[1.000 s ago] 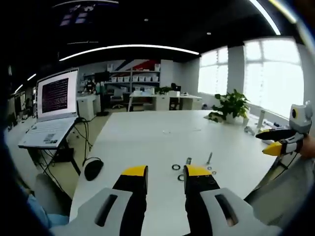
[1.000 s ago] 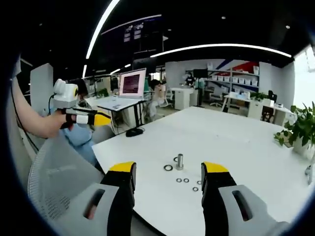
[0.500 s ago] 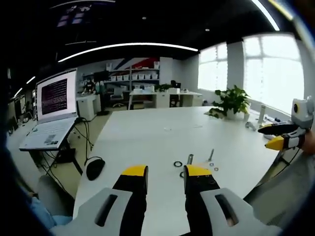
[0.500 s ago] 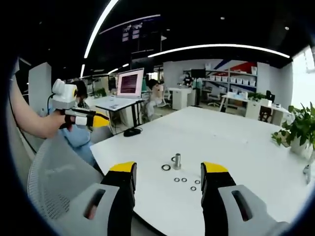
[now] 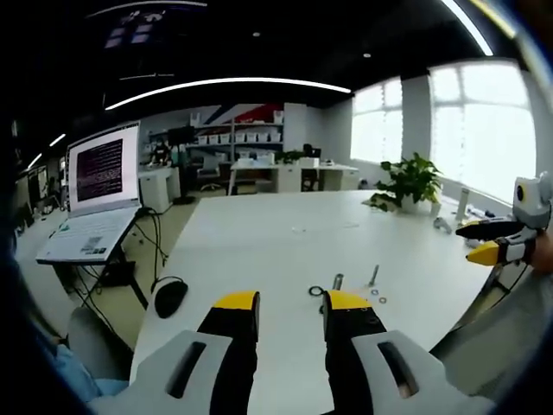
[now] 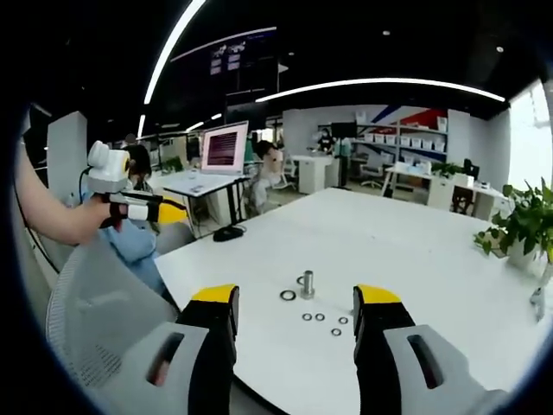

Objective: Place the washer onto the threaded stud by aligning its center hole with the stud, sliding it down to the base, and recovering from edge contact or off-axis alignment until the washer reaches the visible bottom stop.

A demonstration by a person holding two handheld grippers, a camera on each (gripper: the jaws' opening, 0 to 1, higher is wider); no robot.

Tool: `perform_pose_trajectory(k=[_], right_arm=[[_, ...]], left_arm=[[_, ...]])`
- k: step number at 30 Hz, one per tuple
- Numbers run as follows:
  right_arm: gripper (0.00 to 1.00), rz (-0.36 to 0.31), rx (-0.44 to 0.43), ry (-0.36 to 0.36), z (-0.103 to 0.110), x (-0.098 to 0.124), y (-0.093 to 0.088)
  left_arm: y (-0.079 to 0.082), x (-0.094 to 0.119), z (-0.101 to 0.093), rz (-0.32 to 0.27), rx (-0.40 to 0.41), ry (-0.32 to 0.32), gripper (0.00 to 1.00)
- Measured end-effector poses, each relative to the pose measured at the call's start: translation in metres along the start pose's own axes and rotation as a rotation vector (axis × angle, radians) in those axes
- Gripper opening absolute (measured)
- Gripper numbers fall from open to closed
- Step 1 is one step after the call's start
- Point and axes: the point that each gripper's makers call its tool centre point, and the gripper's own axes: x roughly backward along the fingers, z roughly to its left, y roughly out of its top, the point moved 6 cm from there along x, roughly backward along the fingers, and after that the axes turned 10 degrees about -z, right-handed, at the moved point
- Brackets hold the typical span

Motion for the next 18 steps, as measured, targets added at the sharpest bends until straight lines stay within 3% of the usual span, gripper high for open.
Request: perform_pose_trajectory(k=[18], right_arm=[[0.55,-0.005,-0.001,-0.019,-0.0051,0.0034,0.0002]], left_arm=[[-0.0022,-0.0014,-0.0037,0.022,-0.016,-0.016,0.27]])
